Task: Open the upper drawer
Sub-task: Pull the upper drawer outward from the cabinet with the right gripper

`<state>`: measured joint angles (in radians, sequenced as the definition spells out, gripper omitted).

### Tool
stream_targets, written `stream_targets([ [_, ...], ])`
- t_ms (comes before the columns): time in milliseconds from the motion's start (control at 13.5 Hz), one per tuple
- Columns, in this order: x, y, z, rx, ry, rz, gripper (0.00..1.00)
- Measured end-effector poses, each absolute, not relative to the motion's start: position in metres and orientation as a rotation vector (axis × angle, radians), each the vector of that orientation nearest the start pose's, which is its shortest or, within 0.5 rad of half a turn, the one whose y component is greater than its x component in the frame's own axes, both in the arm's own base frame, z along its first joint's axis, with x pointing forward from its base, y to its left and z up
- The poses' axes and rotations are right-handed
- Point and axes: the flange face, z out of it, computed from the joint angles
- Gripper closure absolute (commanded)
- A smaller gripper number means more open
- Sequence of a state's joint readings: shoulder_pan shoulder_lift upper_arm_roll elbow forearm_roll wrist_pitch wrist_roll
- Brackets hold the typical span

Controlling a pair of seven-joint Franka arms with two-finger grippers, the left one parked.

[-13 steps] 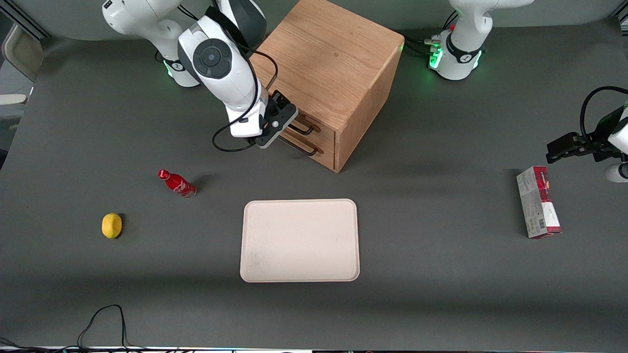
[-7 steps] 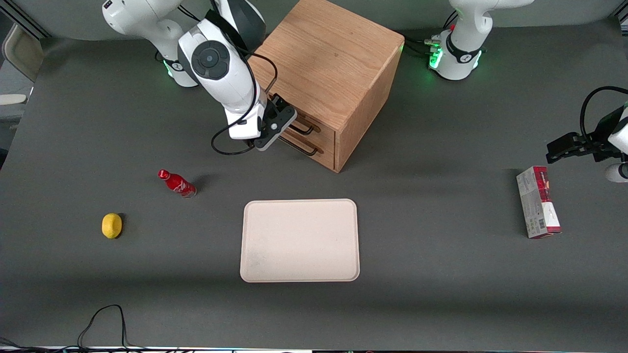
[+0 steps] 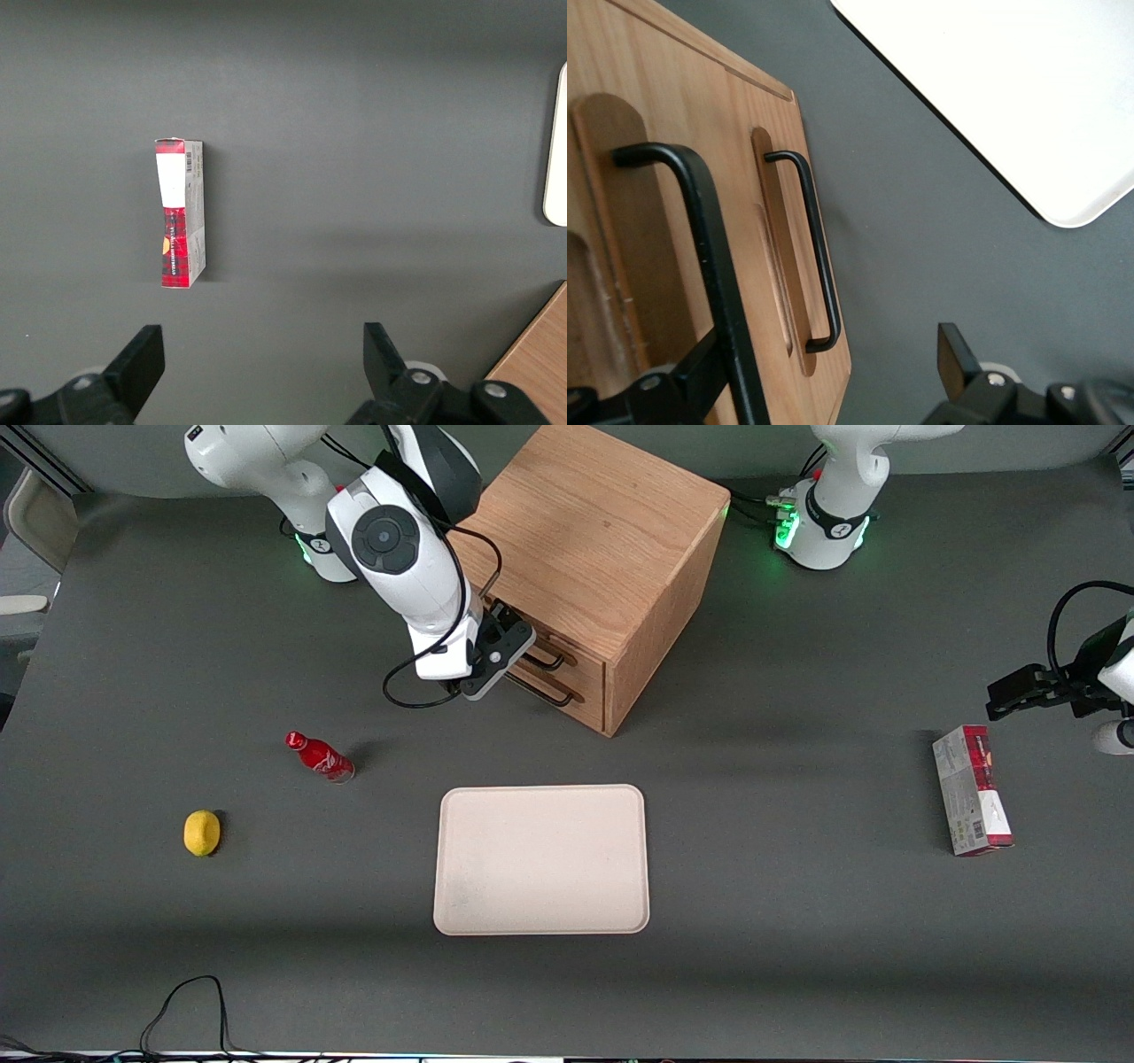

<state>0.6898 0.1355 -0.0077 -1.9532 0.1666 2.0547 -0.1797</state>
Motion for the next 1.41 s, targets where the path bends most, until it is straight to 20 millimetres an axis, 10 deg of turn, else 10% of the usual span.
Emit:
stream_targets([
  [1412, 0.506, 0.341, 0.404, -2.768, -1.227, 0.045, 0.00],
])
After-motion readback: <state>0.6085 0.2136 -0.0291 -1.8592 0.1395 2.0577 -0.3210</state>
